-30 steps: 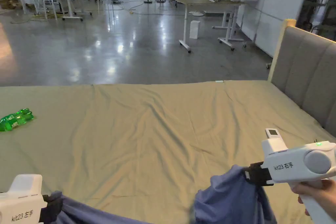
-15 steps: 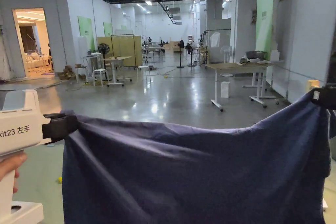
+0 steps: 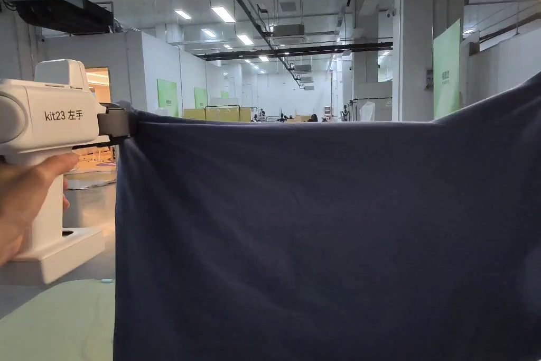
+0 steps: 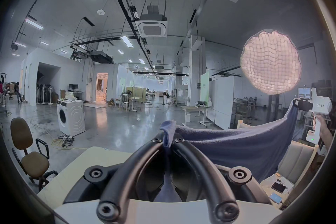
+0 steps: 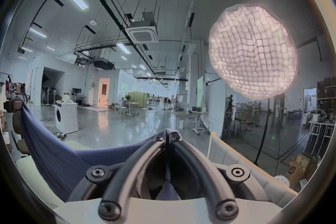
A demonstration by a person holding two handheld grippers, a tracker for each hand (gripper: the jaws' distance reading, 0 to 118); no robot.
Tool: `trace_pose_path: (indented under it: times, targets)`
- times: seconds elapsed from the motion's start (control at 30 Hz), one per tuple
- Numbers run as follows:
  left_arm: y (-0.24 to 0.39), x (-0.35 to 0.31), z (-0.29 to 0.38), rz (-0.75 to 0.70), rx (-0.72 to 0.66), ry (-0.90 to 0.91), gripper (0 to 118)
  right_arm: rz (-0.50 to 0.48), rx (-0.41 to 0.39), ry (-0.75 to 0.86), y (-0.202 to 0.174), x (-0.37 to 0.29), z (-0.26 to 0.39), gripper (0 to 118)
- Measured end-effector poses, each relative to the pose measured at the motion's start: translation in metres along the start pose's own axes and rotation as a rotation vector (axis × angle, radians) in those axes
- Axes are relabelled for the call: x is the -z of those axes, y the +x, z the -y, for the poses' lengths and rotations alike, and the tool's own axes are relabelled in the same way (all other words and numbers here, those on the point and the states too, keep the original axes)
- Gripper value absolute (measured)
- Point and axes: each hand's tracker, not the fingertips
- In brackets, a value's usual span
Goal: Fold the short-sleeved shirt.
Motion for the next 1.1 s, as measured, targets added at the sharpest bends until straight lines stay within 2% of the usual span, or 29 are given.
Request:
trace_pose_path:
  times: [0.4, 0.7, 0.97, 1.1]
  targets:
    - [0.000, 0.041, 0.029, -0.022, 0.032, -0.053, 6, 0.001, -0.029, 0.012, -0.020, 0.012, 0.021, 2]
    - [0.003, 0.093, 0.062, -0.017, 0.067, -0.081, 6, 0.017, -0.041, -0.002, -0.033, 0.057, 0.054, 2]
    - [-0.005, 0.156, 0.084, -0.043, 0.039, -0.123, 6, 0.051, -0.054, -0.013, -0.054, 0.114, 0.078, 2]
    - [0.000, 0.198, 0.091, -0.048, 0.029, -0.147, 6, 0.064, -0.010, -0.008, -0.068, 0.151, 0.088, 2]
